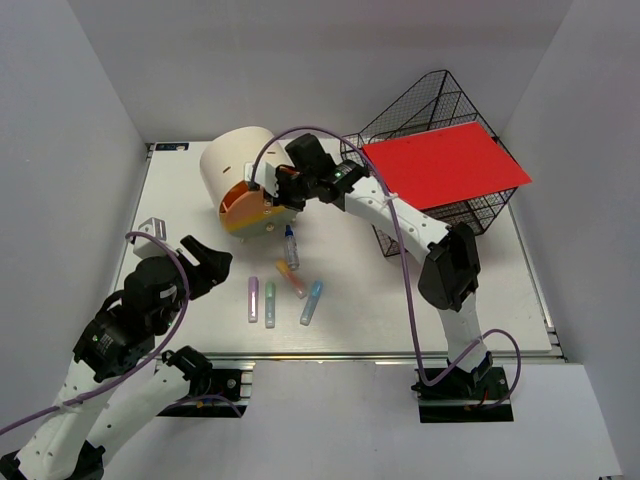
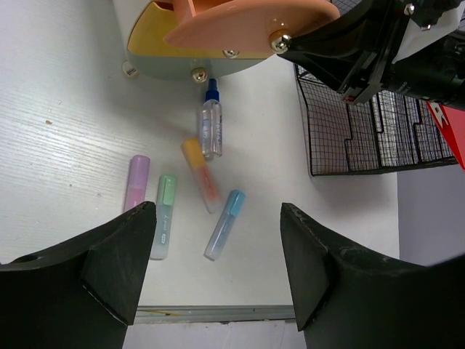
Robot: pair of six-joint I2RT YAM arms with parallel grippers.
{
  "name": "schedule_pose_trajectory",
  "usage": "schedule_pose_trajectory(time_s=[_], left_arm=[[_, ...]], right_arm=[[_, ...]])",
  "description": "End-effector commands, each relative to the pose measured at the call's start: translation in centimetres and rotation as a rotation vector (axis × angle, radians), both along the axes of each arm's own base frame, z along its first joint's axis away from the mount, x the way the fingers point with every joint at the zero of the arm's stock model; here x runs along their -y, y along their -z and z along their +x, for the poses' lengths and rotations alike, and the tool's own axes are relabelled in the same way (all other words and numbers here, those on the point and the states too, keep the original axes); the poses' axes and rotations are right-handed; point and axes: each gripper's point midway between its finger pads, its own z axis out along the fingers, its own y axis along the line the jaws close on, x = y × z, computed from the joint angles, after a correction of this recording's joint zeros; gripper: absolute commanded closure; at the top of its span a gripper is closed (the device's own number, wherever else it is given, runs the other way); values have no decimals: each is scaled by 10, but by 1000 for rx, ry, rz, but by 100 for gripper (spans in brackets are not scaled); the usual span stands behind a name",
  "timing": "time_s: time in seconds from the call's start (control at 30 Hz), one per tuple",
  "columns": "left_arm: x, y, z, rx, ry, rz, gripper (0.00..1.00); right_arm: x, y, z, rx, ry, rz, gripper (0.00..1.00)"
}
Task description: Organize the desk
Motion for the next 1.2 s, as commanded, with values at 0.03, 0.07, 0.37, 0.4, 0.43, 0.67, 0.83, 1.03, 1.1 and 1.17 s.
schedule_pose_trajectory(time_s=[0.03,0.07,0.37,0.4,0.43,0.67,0.83,1.03,1.1,1.17], left_arm=[[-3,1,-1,-4,-11,10,21],[-3,-1,-1,-1,-11,7,21],[-3,-1,-2,-2,-9,3,21],[-3,-1,-1,-3,-9,4,21],[-3,-2,-1,-1,-9,3,21],[-2,-5,1,3,-8,3,22],[-2,-7,1,-2,-9,9,21],[0,-10,4,8,-7,12,22],[0,-12,5,8,-7,12,22],[-1,-13,5,10,-10,15,21]], right_arm=[[-18,-44,30,118,72,135,100],[-21,-43,31,121,77,140,100],[-27,-58,17,76,12,194,100],[-28,-59,15,77,-3,191,100],[-28,-58,13,75,-17,185,100],[-31,-41,15,69,-35,159,100],[-36,-46,24,73,3,186,100],[-32,-59,30,103,31,199,100],[-27,-73,24,108,24,208,100],[-18,-84,14,94,21,211,100]])
